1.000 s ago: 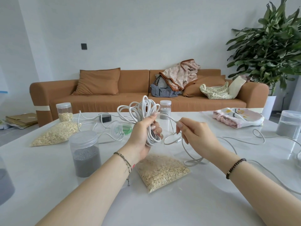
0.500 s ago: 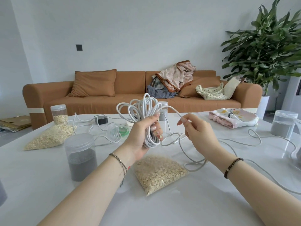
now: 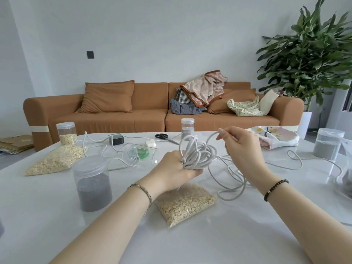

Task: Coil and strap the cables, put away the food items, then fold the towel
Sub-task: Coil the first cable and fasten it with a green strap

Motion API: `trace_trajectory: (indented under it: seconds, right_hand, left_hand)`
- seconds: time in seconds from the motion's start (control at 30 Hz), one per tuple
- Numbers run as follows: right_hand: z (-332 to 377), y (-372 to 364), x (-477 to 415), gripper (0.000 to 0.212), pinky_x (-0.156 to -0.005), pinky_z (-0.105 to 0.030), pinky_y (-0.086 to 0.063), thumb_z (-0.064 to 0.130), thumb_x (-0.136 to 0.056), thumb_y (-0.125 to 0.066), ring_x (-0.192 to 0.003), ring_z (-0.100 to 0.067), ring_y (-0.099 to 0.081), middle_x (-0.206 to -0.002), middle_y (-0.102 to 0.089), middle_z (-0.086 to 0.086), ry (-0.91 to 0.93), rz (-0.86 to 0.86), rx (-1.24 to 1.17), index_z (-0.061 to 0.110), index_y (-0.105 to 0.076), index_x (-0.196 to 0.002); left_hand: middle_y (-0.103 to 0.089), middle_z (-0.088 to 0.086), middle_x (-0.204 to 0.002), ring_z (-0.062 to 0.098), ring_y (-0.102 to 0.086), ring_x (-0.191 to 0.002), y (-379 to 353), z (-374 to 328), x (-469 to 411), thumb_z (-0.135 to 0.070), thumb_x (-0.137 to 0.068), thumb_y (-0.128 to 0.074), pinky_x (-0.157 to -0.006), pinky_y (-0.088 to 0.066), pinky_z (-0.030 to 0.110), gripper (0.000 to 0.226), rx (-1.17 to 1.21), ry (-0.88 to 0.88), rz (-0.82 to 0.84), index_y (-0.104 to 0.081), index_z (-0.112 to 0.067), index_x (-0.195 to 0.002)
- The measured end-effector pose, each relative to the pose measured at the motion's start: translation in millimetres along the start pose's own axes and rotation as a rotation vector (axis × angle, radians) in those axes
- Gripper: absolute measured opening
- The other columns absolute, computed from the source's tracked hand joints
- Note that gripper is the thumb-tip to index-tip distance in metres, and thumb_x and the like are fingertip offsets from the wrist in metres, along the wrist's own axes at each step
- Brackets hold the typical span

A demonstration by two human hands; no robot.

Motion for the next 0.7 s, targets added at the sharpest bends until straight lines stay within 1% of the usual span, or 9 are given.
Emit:
trace_trajectory:
  seconds: [0.03,0.1,0.2,0.27,0.37,0.47,0.53,0.6,0.7]
  right_hand:
    - [5.2,-4.3,2.1,0.028,-0.053,-0.036,-0.039,0.032,-0.101,-0.056,-0.05,-0.019,-0.043,-0.056,-0.055,-0.015,0.035,0.028,0.015,0.022,-0.069,-0.078]
    - [13.4,-12.6,7.8,0.027,-0.055,-0.036,-0.04,0.026,-0.104,-0.05,-0.05,-0.01,-0.045,-0.056,-0.056,-0.005,0.081,0.081,0.006,0.019,-0.069,-0.085]
    - [21.0,-21.6,15.8,0.025,-0.055,-0.032,-0.039,0.02,-0.105,-0.046,-0.053,-0.009,-0.048,-0.058,-0.057,0.0,0.125,0.149,-0.018,0.016,-0.065,-0.09]
    - [25.2,-30.5,20.2,0.02,-0.051,-0.026,-0.036,0.019,-0.105,-0.047,-0.053,-0.008,-0.046,-0.062,-0.059,-0.002,0.134,0.208,-0.013,0.016,-0.062,-0.091]
    - [18.9,-46.7,24.5,0.019,-0.05,-0.019,-0.032,0.021,-0.104,-0.05,-0.049,-0.007,-0.041,-0.065,-0.059,-0.002,0.026,0.298,-0.142,0.018,-0.055,-0.086]
    - [9.0,-54.4,26.3,0.02,-0.047,-0.026,-0.033,0.016,-0.102,-0.055,-0.049,-0.016,-0.041,-0.064,-0.059,0.0,-0.117,0.343,-0.315,0.013,-0.055,-0.082]
    - [7.4,-60.8,29.5,0.016,-0.048,-0.028,-0.037,0.01,-0.099,-0.058,-0.05,-0.018,-0.043,-0.061,-0.058,-0.001,-0.18,0.406,-0.404,0.004,-0.058,-0.084]
    - [8.9,-67.2,33.0,0.014,-0.051,-0.026,-0.041,0.008,-0.097,-0.061,-0.052,-0.017,-0.046,-0.062,-0.059,-0.003,-0.219,0.468,-0.479,-0.001,-0.061,-0.086]
    - [11.9,-68.1,32.2,0.013,-0.055,-0.026,-0.045,0.011,-0.095,-0.066,-0.057,-0.017,-0.049,-0.067,-0.062,-0.006,-0.198,0.463,-0.511,0.003,-0.065,-0.085]
  left_hand:
    - [-0.073,-0.011,-0.096,0.002,-0.065,-0.091,0.8,5.6,-1.5,-0.047,-0.083,-0.071,-0.088,-0.054,0.032,0.025,-0.042,0.03,-0.019,-0.073,-0.03,-0.102]
    - [-0.072,-0.013,-0.088,0.006,-0.066,-0.086,8.0,13.3,-1.6,-0.062,-0.075,-0.064,-0.082,-0.055,0.032,0.037,-0.074,0.094,-0.09,-0.072,-0.033,-0.096]
    - [-0.064,-0.011,-0.066,0.009,-0.06,-0.063,24.0,20.8,-0.2,-0.05,-0.083,-0.068,-0.061,-0.047,0.026,0.022,-0.014,0.17,-0.245,-0.068,-0.027,-0.081]
    - [-0.054,-0.012,-0.053,0.011,-0.054,-0.052,33.3,24.0,2.5,-0.042,-0.085,-0.071,-0.055,-0.041,0.024,0.026,0.01,0.201,-0.335,-0.061,-0.025,-0.069]
    - [-0.052,-0.011,-0.051,0.01,-0.051,-0.048,33.2,27.1,3.7,-0.041,-0.086,-0.072,-0.051,-0.038,0.022,0.026,0.088,0.231,-0.377,-0.061,-0.024,-0.069]
    - [-0.053,-0.011,-0.05,0.002,-0.047,-0.042,28.3,25.9,4.3,-0.041,-0.087,-0.072,-0.044,-0.035,0.017,0.025,0.175,0.231,-0.386,-0.065,-0.023,-0.072]
    - [-0.056,-0.01,-0.055,0.004,-0.053,-0.05,27.4,26.0,4.3,-0.046,-0.086,-0.074,-0.051,-0.041,0.019,0.027,0.261,0.25,-0.395,-0.068,-0.021,-0.077]
    - [-0.061,-0.002,-0.063,0.016,-0.063,-0.064,23.4,29.9,4.1,-0.055,-0.081,-0.076,-0.068,-0.053,0.03,0.036,0.426,0.322,-0.38,-0.071,-0.019,-0.085]
    - [-0.063,-0.002,-0.065,0.023,-0.065,-0.072,14.6,32.5,3.4,-0.071,-0.067,-0.076,-0.086,-0.057,0.047,0.056,0.551,0.37,-0.336,-0.073,-0.02,-0.091]
Point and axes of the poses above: each hand's wrist, its own x-axis away from the middle knuckle, its own y-axis out of the back of the hand, z = x × y, the point moved 9 cm from there along -x, towards the middle knuckle
